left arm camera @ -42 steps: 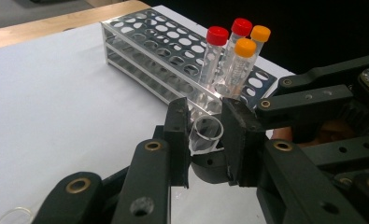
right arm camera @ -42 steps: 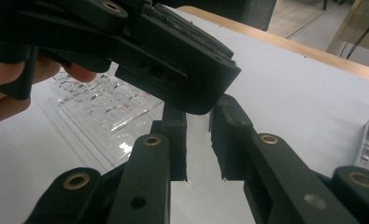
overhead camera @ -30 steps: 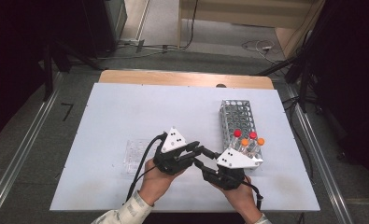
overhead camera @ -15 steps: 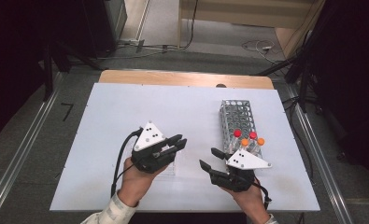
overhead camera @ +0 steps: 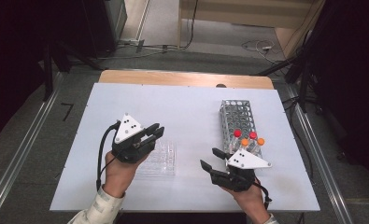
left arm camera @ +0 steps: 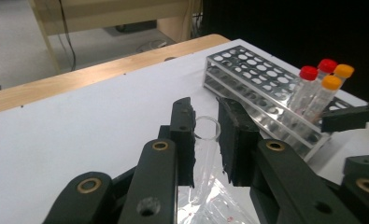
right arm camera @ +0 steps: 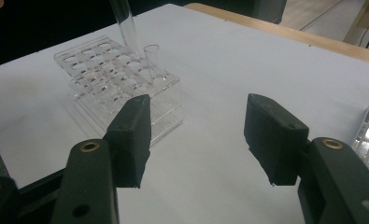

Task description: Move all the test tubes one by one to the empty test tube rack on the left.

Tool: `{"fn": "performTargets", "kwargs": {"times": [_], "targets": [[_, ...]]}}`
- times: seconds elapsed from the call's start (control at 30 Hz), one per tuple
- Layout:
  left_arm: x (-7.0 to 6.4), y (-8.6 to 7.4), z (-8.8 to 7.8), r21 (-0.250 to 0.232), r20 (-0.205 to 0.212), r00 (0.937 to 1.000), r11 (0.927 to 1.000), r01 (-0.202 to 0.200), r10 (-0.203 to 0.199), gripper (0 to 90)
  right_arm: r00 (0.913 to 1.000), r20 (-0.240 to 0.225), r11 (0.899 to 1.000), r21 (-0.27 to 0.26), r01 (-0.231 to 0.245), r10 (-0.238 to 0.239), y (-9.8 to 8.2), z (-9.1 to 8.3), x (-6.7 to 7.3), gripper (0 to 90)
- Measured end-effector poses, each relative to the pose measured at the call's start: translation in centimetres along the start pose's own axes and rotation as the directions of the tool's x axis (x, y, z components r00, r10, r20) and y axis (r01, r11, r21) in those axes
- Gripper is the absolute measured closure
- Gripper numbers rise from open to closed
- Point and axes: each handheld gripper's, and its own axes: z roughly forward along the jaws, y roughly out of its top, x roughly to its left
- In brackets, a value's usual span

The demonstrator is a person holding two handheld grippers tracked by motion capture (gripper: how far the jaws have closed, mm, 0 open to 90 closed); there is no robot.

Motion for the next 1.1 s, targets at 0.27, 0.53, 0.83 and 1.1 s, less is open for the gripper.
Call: {"fn": "performTargets", "kwargs": {"times": [0.27,0.53,0.83,1.1], "targets": [[-0.4,-1.1,1.5,0.032,-0.038,0.9984,0.9986,-0.041,0.042,77.2,0.9999,0.005,1.0,-0.001,-0.014,0.014,0.0,-0.1,-0.2,37.9],[-0.5,-2.6,2.3,0.053,-0.048,0.9978,0.9977,-0.043,0.046,77.1,0.9999,0.007,1.0,-0.002,-0.01,0.01,0.0,-0.2,-0.2,37.9],[-0.3,-4.2,3.5,0.099,-0.047,0.9985,0.9948,-0.024,0.029,76.9,0.9999,0.005,1.0,-0.005,-0.012,0.012,0.0,-0.3,-0.3,37.9],[-0.2,-4.2,3.3,0.095,-0.027,0.9996,0.9955,-0.001,0.003,72.3,0.9999,0.006,1.0,-0.002,-0.014,0.014,-0.1,-0.3,-0.3,37.9]]}}
